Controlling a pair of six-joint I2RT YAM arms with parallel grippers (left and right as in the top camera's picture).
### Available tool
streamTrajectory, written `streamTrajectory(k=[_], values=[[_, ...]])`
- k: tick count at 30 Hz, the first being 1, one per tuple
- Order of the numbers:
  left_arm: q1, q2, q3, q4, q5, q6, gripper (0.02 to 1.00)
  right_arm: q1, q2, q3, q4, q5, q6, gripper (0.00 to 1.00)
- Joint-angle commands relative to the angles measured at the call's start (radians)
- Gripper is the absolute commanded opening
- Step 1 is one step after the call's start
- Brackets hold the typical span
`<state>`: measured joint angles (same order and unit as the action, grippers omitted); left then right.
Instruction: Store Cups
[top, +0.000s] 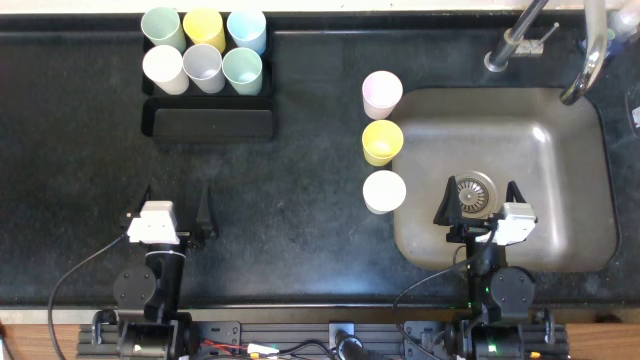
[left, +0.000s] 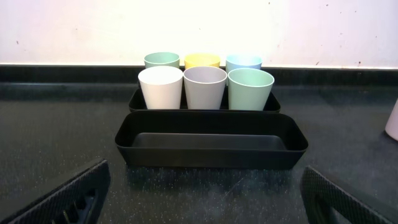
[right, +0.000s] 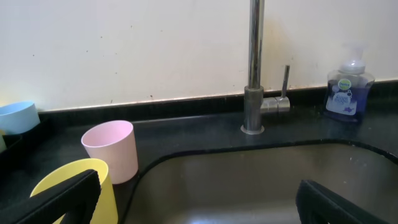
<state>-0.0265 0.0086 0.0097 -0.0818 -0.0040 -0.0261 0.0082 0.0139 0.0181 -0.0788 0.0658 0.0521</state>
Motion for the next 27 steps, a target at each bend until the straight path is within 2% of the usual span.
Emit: streamTrajectory(k=[1,7,10,15,18,20,23,25,27], values=[[-0.008,-0.006,-0.002,-0.002,0.002,-0.005,0.998,-0.002,-0.01,-0.013,0.005,-0.006,0.0,0.998],[-0.007,0.004,0.005,-0.003,0.006,-0.008,0.998,-0.002,-0.01,-0.013,0.005,-0.006,0.0,0.998],[-0.007,0.081,0.076,-0.003,0.071,-0.009,0.998,-0.002,-0.01,-0.013,0.005,-0.006,0.0,0.996],[-0.008,0.482,0.416,-0.05,0.264,-0.008,0.998,-0.002,-0.01,-0.013,0.005,-0.006,0.0,0.998],[-0.009,0.806,0.764,-0.212,0.418,-0.009,0.998,-0.002,-0.01,-0.013,0.005,-0.006,0.0,0.996],[-0.024,1.024,1.043,-0.377,0.483,-0.009,0.998,-0.002,-0.01,-0.013,0.005,-0.006,0.0,0.998],[-0.116,1.371,1.529,-0.665,0.473,-0.008,0.998,-0.002,-0.01,-0.013,0.005,-0.006,0.0,0.998],[-0.215,1.6,1.862,-0.815,0.397,-0.036,0.998,-0.002,-0.01,-0.013,0.005,-0.006,0.0,0.996],[-0.314,1.814,2.161,-0.924,0.268,-0.146,0.998,-0.002,-0.01,-0.013,0.005,-0.006,0.0,0.996]])
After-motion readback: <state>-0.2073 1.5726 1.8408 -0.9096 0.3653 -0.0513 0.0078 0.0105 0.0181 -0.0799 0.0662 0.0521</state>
